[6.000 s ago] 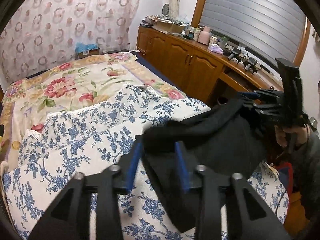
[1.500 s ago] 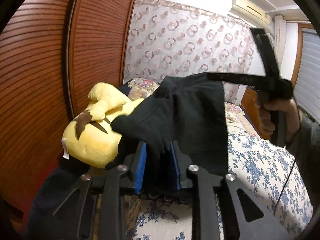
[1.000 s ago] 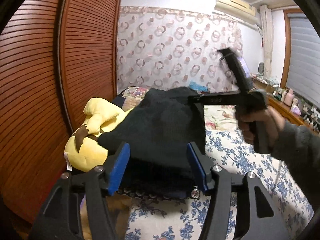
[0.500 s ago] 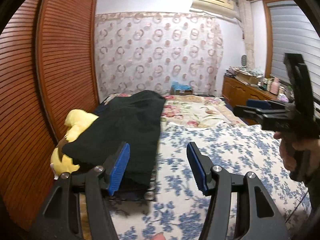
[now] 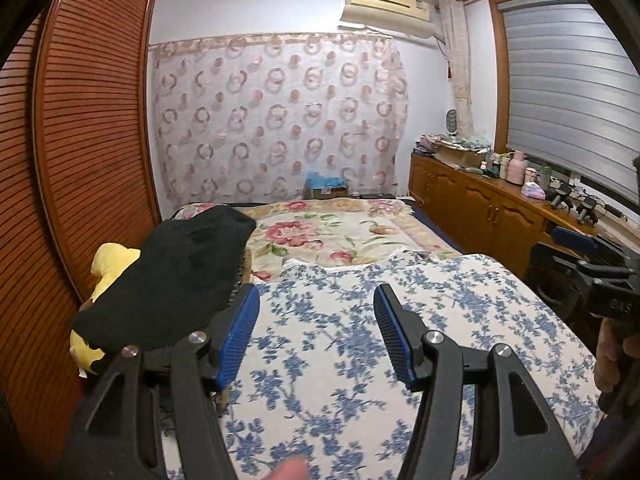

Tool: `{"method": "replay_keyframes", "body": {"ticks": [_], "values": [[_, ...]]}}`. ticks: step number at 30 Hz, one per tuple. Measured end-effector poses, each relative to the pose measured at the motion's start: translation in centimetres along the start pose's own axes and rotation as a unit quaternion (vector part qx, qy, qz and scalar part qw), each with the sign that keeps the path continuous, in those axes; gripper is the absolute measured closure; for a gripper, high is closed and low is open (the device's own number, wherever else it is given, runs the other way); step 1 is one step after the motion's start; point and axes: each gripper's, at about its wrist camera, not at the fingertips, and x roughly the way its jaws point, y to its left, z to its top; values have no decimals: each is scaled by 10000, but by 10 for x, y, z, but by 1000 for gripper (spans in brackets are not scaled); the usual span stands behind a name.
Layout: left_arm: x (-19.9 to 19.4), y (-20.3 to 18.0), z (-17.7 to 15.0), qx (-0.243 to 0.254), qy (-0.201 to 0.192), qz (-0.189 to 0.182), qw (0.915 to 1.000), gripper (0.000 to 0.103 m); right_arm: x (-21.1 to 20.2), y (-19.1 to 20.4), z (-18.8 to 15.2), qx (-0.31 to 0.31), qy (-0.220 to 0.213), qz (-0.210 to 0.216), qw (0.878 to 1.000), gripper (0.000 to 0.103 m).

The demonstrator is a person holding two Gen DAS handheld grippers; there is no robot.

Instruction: Fold small clothes

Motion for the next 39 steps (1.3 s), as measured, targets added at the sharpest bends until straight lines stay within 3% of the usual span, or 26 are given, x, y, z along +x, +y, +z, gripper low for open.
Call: {"method": "replay_keyframes", "body": {"ticks": [11, 39], "values": [[-9, -14, 9, 24, -141, 33, 9999, 44, -42, -22, -10, 297, -291, -320, 9986, 17], [-20, -7, 11, 17, -278, 122, 9995, 44, -39, -28, -14, 356, -239, -384, 9983, 17]]}}
